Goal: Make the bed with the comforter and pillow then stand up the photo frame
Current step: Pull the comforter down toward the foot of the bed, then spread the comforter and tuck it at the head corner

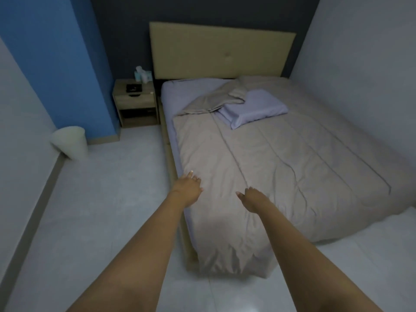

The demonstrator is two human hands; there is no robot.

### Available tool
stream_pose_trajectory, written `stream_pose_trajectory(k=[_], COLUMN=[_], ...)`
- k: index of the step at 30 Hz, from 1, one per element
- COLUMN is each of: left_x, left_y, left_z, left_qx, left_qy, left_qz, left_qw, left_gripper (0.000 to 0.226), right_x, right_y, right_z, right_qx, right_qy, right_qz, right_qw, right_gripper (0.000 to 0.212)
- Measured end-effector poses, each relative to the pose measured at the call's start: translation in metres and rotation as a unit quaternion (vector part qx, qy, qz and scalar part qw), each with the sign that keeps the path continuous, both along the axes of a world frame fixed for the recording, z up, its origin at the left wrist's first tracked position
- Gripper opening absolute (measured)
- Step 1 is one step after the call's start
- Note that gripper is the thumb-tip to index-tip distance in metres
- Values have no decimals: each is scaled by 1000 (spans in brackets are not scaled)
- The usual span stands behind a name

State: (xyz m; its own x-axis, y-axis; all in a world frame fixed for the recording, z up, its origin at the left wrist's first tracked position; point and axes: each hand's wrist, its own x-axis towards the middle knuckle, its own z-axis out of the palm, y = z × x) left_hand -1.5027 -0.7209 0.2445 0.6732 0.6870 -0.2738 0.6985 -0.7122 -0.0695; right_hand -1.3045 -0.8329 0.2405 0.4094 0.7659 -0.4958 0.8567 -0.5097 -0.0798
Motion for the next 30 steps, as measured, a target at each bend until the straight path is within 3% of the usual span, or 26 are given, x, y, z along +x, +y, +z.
stream_pose_trajectory(k=[9,16,30], left_x=[-19,16,52], left_y=[187,306,608], left_z=[45,56,89], left_qx=[56,56,103], left_qy=[21,25,-3], left_qz=[-126,-178,-211], left_qw=[990,982,972], left_gripper=[55,58,58], right_x=[-30,-7,13], right_y=[129,214,504], right_z=[29,44,60], right_qx=[36,32,48], right_qy=[-4,-17,-31], right_qz=[-133,-197,-252], right_qw=[990,980,966], right_gripper=[70,73,71])
